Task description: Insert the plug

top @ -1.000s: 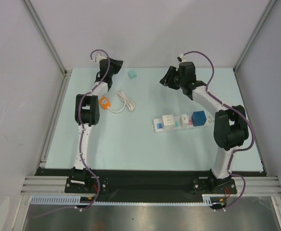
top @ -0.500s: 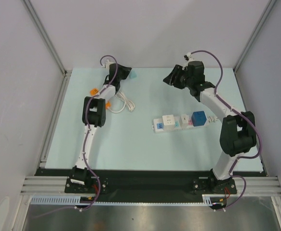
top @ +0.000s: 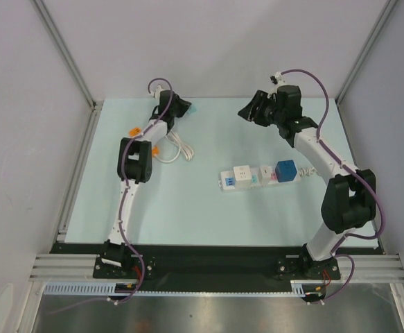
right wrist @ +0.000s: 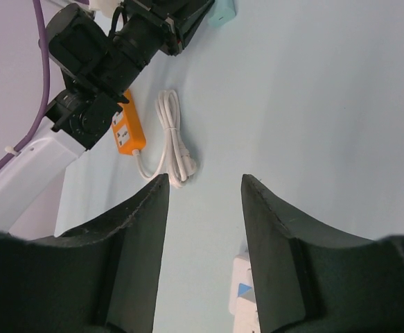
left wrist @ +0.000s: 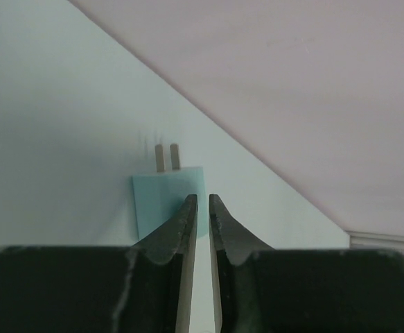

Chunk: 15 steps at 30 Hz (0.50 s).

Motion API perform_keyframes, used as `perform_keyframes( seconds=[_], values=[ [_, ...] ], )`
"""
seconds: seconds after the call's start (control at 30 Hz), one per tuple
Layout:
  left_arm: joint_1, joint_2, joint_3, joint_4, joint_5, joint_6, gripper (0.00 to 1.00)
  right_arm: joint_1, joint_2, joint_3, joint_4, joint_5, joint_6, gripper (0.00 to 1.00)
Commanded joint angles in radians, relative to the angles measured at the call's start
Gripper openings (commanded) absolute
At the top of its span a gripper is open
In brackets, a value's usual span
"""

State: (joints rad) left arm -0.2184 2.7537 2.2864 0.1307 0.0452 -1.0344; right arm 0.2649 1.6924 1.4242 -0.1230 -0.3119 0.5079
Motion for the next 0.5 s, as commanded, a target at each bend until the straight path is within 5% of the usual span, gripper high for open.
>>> perform_keyframes(
  seconds=[0.0,0.33,0.47],
  values=[
    [-0.036,-0.095,-0.056,-0.219,-0.01,0.12,0.18,-0.004,-0.071,-0.004,-0.01,-0.004,-0.012,0.51],
    [-0.101,-0.466,-0.453,-0.111,-0.09,0.319,0.18,-0.004,-0.114,-0.042,-0.03,-0.009,-0.017,0.52],
    [-0.05,-0.483,-0.432,-0.072,-0.152,0.269,0.15,-0.004,-0.112,-0.044,-0.018,-0.01,-0.014,0.52]
  ],
)
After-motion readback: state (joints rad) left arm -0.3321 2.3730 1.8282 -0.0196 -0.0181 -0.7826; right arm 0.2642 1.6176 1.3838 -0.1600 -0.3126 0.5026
